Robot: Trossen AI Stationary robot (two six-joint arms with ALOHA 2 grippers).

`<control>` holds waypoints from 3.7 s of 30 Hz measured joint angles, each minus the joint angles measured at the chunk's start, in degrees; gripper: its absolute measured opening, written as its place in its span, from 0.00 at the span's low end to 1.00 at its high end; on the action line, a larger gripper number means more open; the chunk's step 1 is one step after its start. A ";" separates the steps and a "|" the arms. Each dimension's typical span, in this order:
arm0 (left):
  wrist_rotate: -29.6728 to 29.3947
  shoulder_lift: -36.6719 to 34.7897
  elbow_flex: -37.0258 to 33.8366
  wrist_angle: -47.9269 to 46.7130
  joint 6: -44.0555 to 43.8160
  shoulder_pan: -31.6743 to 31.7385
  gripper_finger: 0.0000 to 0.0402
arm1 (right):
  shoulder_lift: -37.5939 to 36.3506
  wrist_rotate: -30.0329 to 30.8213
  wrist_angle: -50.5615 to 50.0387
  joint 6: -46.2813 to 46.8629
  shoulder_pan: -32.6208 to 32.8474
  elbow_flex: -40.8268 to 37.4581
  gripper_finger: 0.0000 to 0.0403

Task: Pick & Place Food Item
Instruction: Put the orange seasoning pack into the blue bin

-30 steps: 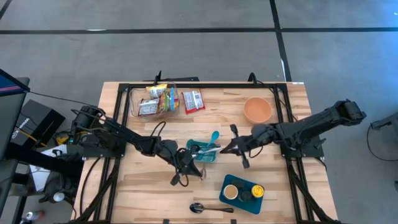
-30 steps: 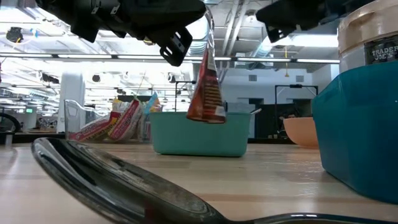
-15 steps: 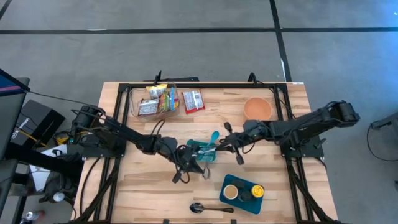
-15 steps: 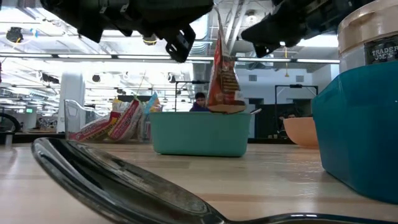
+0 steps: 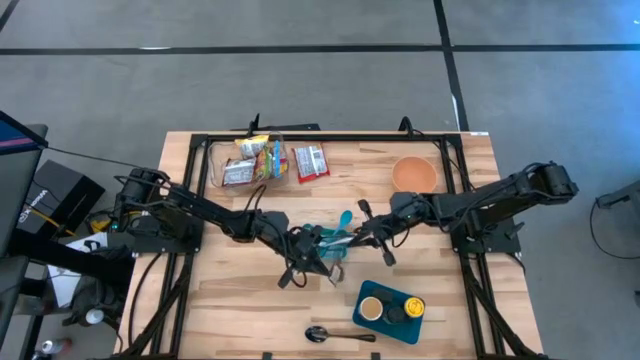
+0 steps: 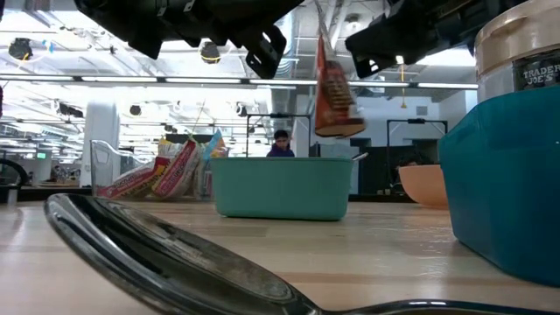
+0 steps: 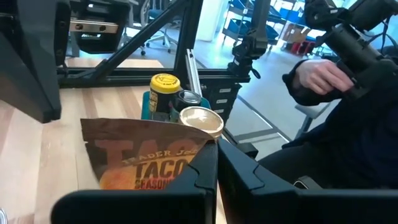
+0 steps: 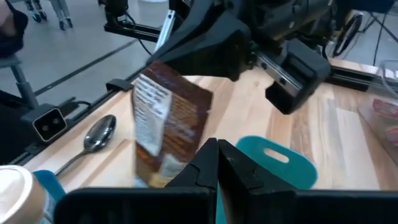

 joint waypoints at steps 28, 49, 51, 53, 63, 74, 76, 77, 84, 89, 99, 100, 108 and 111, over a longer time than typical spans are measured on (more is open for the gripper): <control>-0.19 0.56 0.81 1.92 1.71 -0.68 0.00 | 0.00 -1.54 0.25 6.08 0.20 0.00 0.00; -0.14 3.98 0.79 5.43 1.10 0.11 0.00 | 0.39 -1.47 1.73 10.23 1.29 -0.07 0.24; -0.14 3.98 0.79 5.43 1.09 -0.08 0.00 | 0.39 -1.43 2.84 8.85 1.29 -0.07 0.30; -0.14 3.99 0.79 5.43 1.10 -0.12 0.00 | 0.39 -1.36 3.91 8.57 1.27 -0.07 0.34; -0.14 3.98 0.79 5.41 0.86 -0.13 0.00 | 0.39 -1.43 7.66 8.60 1.27 -0.07 0.49; -0.03 4.00 0.79 4.94 -0.27 -0.13 0.00 | 0.44 -1.51 2.65 4.23 1.25 2.98 0.54; -0.03 3.98 0.79 4.89 -0.27 -0.13 0.00 | 0.44 -1.51 -0.81 3.03 1.25 5.42 0.54; -0.03 3.98 0.79 4.89 -0.27 -0.13 0.00 | 0.42 -1.51 -2.50 2.39 1.25 6.54 0.54; 0.29 3.99 0.79 4.71 -0.67 -0.13 0.00 | 1.11 -1.55 -11.21 -0.55 0.79 10.90 0.54; 0.69 3.98 0.81 4.46 -0.69 -0.13 0.00 | 5.69 -3.96 -12.20 -0.65 0.87 13.87 0.54; 0.73 4.00 0.81 2.70 -1.58 -0.13 0.00 | 14.41 -4.53 -27.56 -2.14 0.90 22.75 0.54; 0.73 4.00 0.81 2.66 -1.58 -0.13 0.00 | 14.63 -4.53 -27.92 -2.13 0.92 23.23 0.54; 0.75 4.00 0.81 1.85 -1.65 -0.13 0.00 | 14.12 -4.53 -28.19 -2.11 2.94 23.28 0.54; 0.78 4.00 0.81 1.87 -1.65 -0.13 0.00 | 14.12 -4.53 -28.32 -2.09 4.49 23.26 0.54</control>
